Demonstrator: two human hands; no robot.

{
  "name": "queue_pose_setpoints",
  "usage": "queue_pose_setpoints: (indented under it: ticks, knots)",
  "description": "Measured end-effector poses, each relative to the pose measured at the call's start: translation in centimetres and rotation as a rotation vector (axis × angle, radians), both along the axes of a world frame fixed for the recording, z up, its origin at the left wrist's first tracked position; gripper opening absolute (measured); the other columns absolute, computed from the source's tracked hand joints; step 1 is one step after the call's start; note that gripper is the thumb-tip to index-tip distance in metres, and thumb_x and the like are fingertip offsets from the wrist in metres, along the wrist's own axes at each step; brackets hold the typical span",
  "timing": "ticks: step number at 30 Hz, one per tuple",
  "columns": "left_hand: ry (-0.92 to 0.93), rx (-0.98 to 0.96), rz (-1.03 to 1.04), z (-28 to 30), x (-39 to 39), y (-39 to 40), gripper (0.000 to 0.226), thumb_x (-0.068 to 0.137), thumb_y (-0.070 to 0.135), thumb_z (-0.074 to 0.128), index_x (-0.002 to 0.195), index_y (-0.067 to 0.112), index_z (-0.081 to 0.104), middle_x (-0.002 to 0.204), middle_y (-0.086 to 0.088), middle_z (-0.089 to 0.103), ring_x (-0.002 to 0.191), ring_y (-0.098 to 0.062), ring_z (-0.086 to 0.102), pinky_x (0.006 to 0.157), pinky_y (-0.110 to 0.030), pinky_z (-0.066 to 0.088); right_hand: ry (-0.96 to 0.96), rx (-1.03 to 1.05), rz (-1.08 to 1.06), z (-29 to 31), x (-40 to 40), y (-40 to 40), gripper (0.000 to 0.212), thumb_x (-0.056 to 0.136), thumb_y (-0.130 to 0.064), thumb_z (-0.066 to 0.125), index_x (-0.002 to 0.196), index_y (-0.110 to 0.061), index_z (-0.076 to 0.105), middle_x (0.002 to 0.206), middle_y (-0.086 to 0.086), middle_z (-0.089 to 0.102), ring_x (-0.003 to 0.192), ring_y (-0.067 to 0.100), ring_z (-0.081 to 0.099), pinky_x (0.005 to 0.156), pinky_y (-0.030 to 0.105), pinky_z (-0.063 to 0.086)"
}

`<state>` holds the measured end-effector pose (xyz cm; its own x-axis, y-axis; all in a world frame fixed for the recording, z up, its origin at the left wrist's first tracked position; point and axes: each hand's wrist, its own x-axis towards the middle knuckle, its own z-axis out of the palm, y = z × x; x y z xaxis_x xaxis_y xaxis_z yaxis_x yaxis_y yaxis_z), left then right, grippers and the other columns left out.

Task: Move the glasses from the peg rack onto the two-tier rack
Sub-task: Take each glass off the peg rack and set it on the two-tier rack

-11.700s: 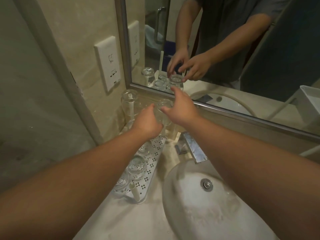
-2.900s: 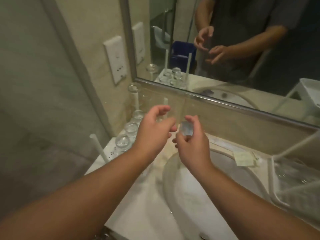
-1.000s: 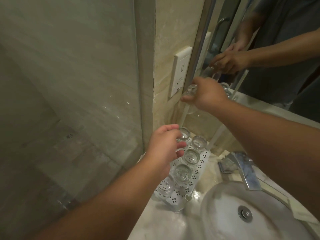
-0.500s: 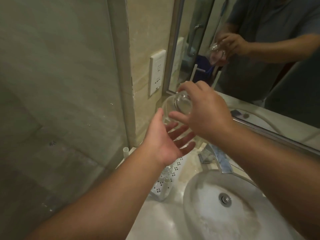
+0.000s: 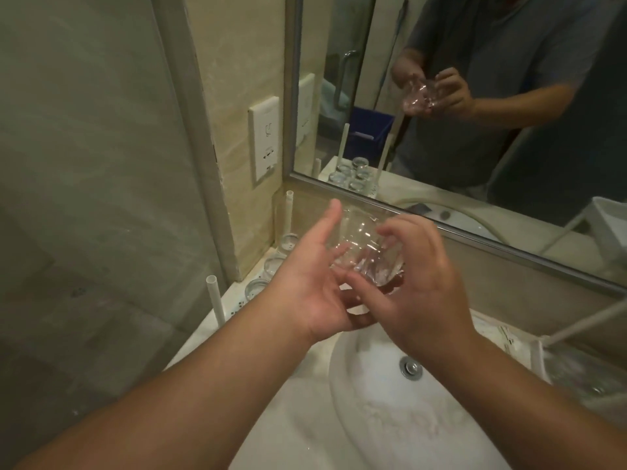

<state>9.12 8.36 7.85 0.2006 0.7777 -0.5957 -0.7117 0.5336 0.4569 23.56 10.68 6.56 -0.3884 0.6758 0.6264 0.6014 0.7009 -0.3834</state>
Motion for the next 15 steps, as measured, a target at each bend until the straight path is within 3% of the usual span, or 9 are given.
queue_pose_setpoints:
  ticks: [2,5,8,10,13,15]
  knots:
    - [0.12,0.032,0.044,0.4,1.1,-0.2,0.081,0.052,0.067,0.086,0.121,0.028,0.067,0.111,-0.001,0.075,0.087,-0.035,0.075,0.083,-0.057,0.055,0.058,-0.06,-0.032,-0.4,0.8,-0.6,0.061,0.072,-0.045,0.077,0.122,-0.022,0.05,0.118,-0.011,0.042,0.092,-0.004,0.045,0.066,0.021,0.05]
    - [0.216,0.109,0.067,0.8,2.7,-0.6,0.075,0.043,0.058,0.088,0.111,0.032,0.07,0.092,0.003,0.079,0.074,-0.028,0.077,0.065,-0.05,0.058,0.085,-0.15,-0.076,-0.8,1.7,-1.2,0.071,0.068,-0.039,0.079,0.129,-0.025,0.045,0.121,-0.012,0.039,0.105,-0.015,0.041,0.073,0.006,0.043]
    - [0.283,0.182,0.114,1.0,4.2,-0.9,0.087,0.041,0.052,0.09,0.121,0.034,0.063,0.1,0.007,0.076,0.072,-0.023,0.076,0.059,-0.044,0.058,0.116,-0.258,-0.087,-1.3,2.5,-1.5,0.082,0.068,-0.038,0.082,0.137,-0.03,0.038,0.122,-0.014,0.039,0.106,-0.015,0.04,0.079,0.002,0.039]
    - [0.333,0.231,0.153,0.8,5.1,-1.1,0.088,0.043,0.048,0.091,0.124,0.035,0.06,0.093,0.01,0.076,0.07,-0.017,0.076,0.056,-0.039,0.057,0.147,-0.298,-0.103,-1.7,3.0,-1.6,0.084,0.068,-0.041,0.084,0.137,-0.032,0.038,0.121,-0.015,0.041,0.107,-0.011,0.042,0.081,0.002,0.038]
    - [0.444,0.298,0.209,0.1,6.7,-1.2,0.079,0.053,0.039,0.095,0.123,0.039,0.059,0.111,0.008,0.072,0.094,-0.017,0.075,0.069,-0.041,0.061,0.232,-0.363,-0.126,-2.0,3.8,-1.7,0.08,0.066,-0.043,0.081,0.133,-0.041,0.037,0.121,-0.019,0.041,0.113,-0.01,0.042,0.084,0.001,0.036]
    - [0.538,0.362,0.244,-0.4,7.6,-1.2,0.079,0.053,0.039,0.09,0.125,0.041,0.058,0.122,0.006,0.066,0.11,-0.017,0.069,0.086,-0.043,0.059,0.281,-0.43,-0.123,-2.1,4.5,-1.7,0.078,0.064,-0.044,0.079,0.129,-0.049,0.036,0.127,-0.024,0.038,0.113,-0.006,0.047,0.089,0.009,0.04]
